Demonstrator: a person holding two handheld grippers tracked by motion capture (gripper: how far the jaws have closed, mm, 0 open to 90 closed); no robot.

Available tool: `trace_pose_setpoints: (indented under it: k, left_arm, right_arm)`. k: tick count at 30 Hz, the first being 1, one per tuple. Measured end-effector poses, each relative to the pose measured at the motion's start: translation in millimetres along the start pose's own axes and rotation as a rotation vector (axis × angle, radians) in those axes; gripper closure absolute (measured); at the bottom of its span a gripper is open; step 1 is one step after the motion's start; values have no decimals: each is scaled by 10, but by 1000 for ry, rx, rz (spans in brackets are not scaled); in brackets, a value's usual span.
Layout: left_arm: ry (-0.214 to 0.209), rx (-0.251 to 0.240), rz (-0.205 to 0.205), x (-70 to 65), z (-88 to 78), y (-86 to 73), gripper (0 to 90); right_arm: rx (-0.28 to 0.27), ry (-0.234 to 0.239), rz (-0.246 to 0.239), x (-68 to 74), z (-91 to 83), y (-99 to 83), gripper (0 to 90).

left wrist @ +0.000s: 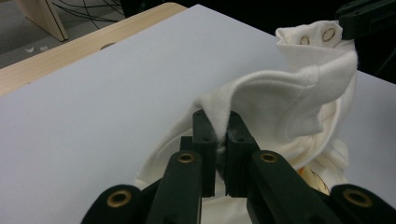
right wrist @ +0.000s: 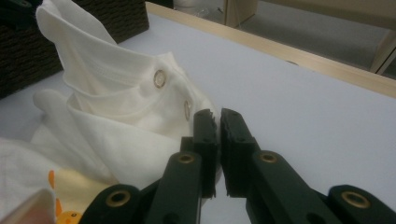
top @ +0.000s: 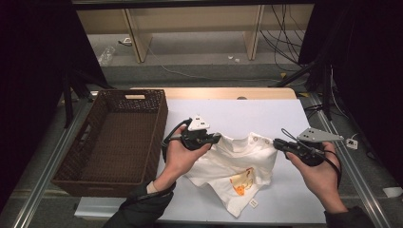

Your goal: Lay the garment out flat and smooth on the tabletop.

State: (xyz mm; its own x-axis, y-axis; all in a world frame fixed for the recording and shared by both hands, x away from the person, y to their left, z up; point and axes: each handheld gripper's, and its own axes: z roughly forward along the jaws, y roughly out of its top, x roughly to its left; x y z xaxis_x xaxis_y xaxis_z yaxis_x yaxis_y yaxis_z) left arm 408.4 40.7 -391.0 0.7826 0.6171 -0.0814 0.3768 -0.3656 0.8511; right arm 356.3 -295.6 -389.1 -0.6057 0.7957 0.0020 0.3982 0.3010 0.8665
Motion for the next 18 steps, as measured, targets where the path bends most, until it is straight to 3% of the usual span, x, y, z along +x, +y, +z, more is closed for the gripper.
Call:
trace_pose_setpoints:
  k: [18]
  left_arm:
    - [42,-13,-25,90,102,100,848]
  right_arm:
    - [-15,-26,4,-90,48,113,856]
